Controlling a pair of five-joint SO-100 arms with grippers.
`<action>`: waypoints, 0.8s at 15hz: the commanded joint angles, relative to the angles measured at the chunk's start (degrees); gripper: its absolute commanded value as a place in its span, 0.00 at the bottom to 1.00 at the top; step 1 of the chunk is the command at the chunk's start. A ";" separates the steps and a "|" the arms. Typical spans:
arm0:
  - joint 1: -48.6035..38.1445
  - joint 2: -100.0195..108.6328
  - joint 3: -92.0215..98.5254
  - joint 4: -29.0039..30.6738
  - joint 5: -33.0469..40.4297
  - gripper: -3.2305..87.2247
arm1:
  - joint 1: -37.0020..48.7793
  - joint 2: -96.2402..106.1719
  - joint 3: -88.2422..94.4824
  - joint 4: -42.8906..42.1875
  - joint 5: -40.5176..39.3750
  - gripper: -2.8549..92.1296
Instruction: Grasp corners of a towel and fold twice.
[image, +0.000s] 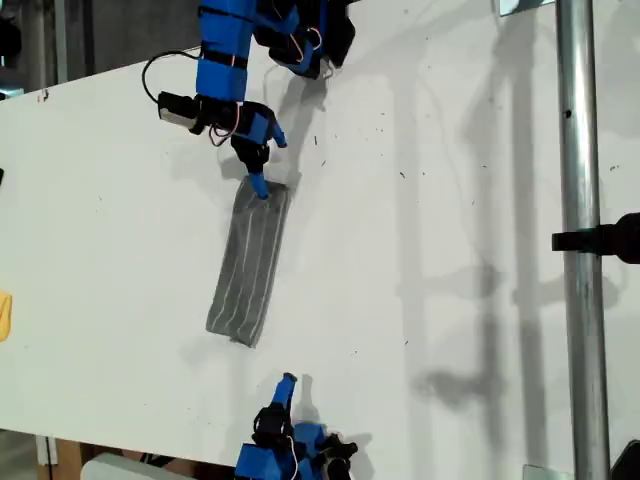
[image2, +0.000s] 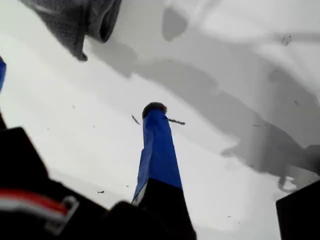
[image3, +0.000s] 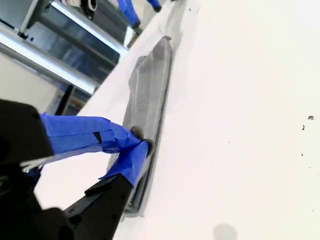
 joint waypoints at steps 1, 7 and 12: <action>1.41 0.26 -0.35 0.53 -1.32 0.00 | 3.60 -13.01 -7.29 -5.54 -2.11 0.56; 3.34 0.26 0.09 0.70 -2.11 0.01 | 6.94 -47.37 -41.75 -2.90 -8.88 0.52; 3.96 0.26 0.00 0.79 -2.55 0.01 | 11.51 -48.96 -44.03 -9.58 -13.62 0.05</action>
